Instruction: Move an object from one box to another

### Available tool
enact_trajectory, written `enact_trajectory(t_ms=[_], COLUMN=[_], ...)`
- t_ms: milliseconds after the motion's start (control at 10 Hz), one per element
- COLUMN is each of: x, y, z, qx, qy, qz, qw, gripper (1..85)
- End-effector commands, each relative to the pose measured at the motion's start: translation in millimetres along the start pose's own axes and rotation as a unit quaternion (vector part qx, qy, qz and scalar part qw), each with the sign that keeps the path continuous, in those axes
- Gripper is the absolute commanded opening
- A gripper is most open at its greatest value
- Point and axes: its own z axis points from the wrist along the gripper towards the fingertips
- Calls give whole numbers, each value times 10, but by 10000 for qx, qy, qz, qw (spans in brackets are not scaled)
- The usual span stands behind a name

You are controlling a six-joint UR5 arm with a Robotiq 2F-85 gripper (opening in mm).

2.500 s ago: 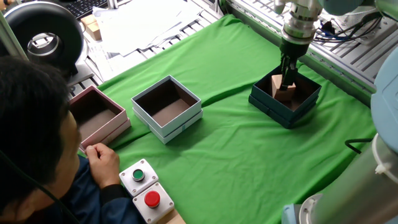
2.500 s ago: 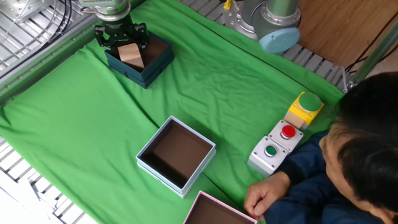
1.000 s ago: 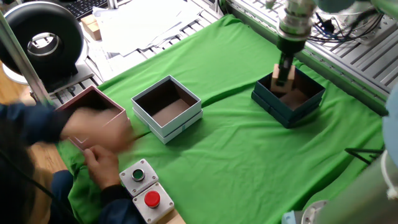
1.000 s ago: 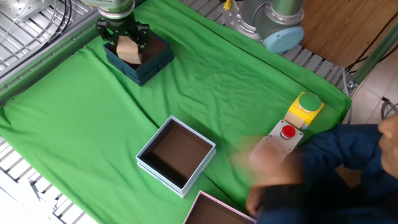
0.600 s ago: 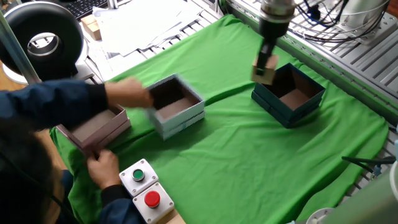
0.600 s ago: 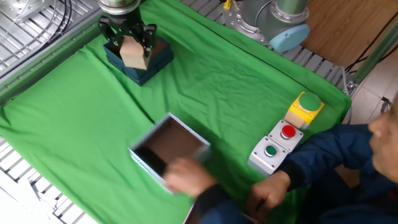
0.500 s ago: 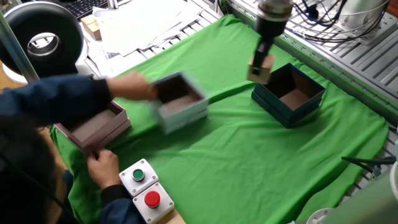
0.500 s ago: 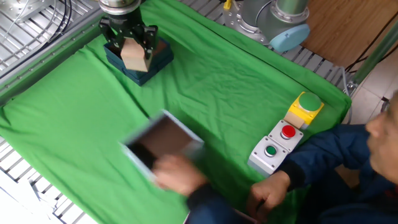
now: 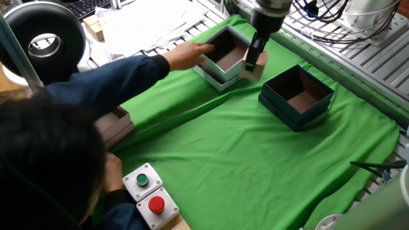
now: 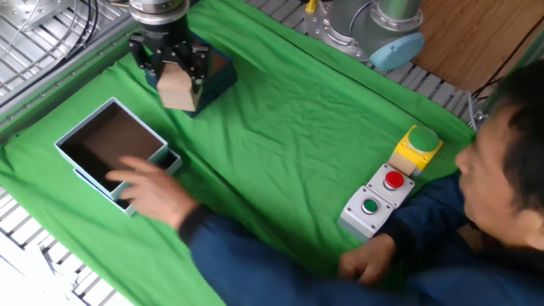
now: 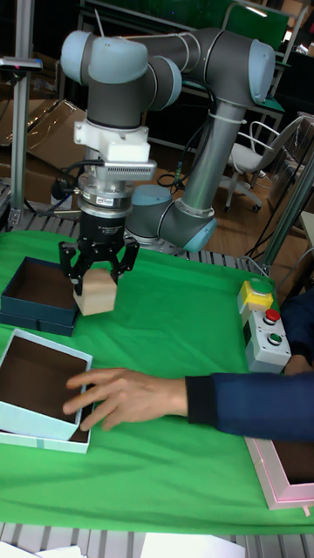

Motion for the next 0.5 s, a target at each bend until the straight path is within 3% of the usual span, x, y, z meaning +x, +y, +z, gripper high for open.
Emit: enact_trajectory(t_ms=[0,400], x=[-59,-385], y=[-358,-656], z=[-15,90], qx=[437,678], qy=[-137,-309], qz=[-541,-827], qw=[9975,9938], gripper=[10,10])
